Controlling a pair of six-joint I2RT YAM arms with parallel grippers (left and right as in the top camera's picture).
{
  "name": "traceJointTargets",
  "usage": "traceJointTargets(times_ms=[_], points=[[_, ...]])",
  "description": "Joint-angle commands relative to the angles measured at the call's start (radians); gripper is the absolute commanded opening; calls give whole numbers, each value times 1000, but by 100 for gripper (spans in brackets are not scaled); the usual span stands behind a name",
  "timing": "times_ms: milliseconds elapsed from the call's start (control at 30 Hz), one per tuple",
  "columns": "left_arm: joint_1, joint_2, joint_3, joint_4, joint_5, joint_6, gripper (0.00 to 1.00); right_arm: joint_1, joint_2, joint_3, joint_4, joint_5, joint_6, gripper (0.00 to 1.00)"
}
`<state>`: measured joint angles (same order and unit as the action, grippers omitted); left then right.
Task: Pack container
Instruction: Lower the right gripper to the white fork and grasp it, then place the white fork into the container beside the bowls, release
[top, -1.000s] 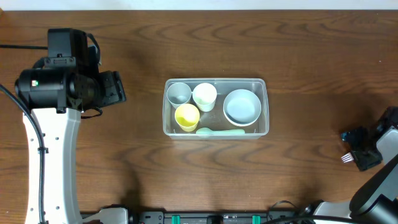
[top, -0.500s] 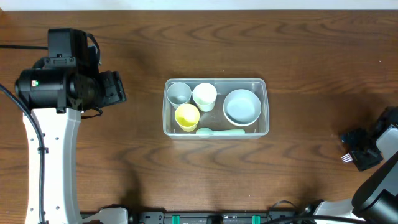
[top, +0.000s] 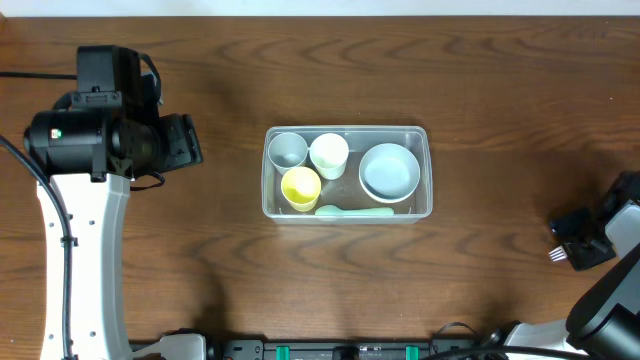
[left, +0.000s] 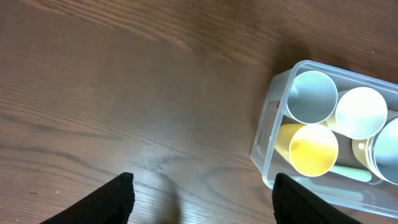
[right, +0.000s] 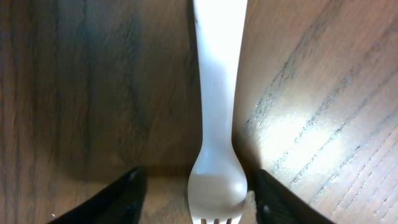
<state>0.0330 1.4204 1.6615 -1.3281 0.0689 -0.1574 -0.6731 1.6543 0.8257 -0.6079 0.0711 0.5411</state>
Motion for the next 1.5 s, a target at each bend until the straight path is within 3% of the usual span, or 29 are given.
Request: traceJointTargets(times_ms=[0, 233, 767, 933, 1233, 1467], points=[[5, 7, -8, -4, -1, -2, 72, -16, 46, -21, -10, -1, 4, 50], [5, 7, -8, -4, -1, -2, 72, -16, 46, -21, -13, -1, 4, 37], [5, 7, -8, -4, -1, -2, 72, -16, 46, -21, -13, -13, 4, 22], [5, 7, -8, -4, -1, -2, 72, -16, 46, -20, -7, -62, 4, 2], [5, 7, -8, -4, -1, -2, 72, 38, 13, 116, -64, -323, -155, 1], [5, 7, -8, -6, -1, -2, 72, 255, -104, 340, -203, -340, -349, 1]])
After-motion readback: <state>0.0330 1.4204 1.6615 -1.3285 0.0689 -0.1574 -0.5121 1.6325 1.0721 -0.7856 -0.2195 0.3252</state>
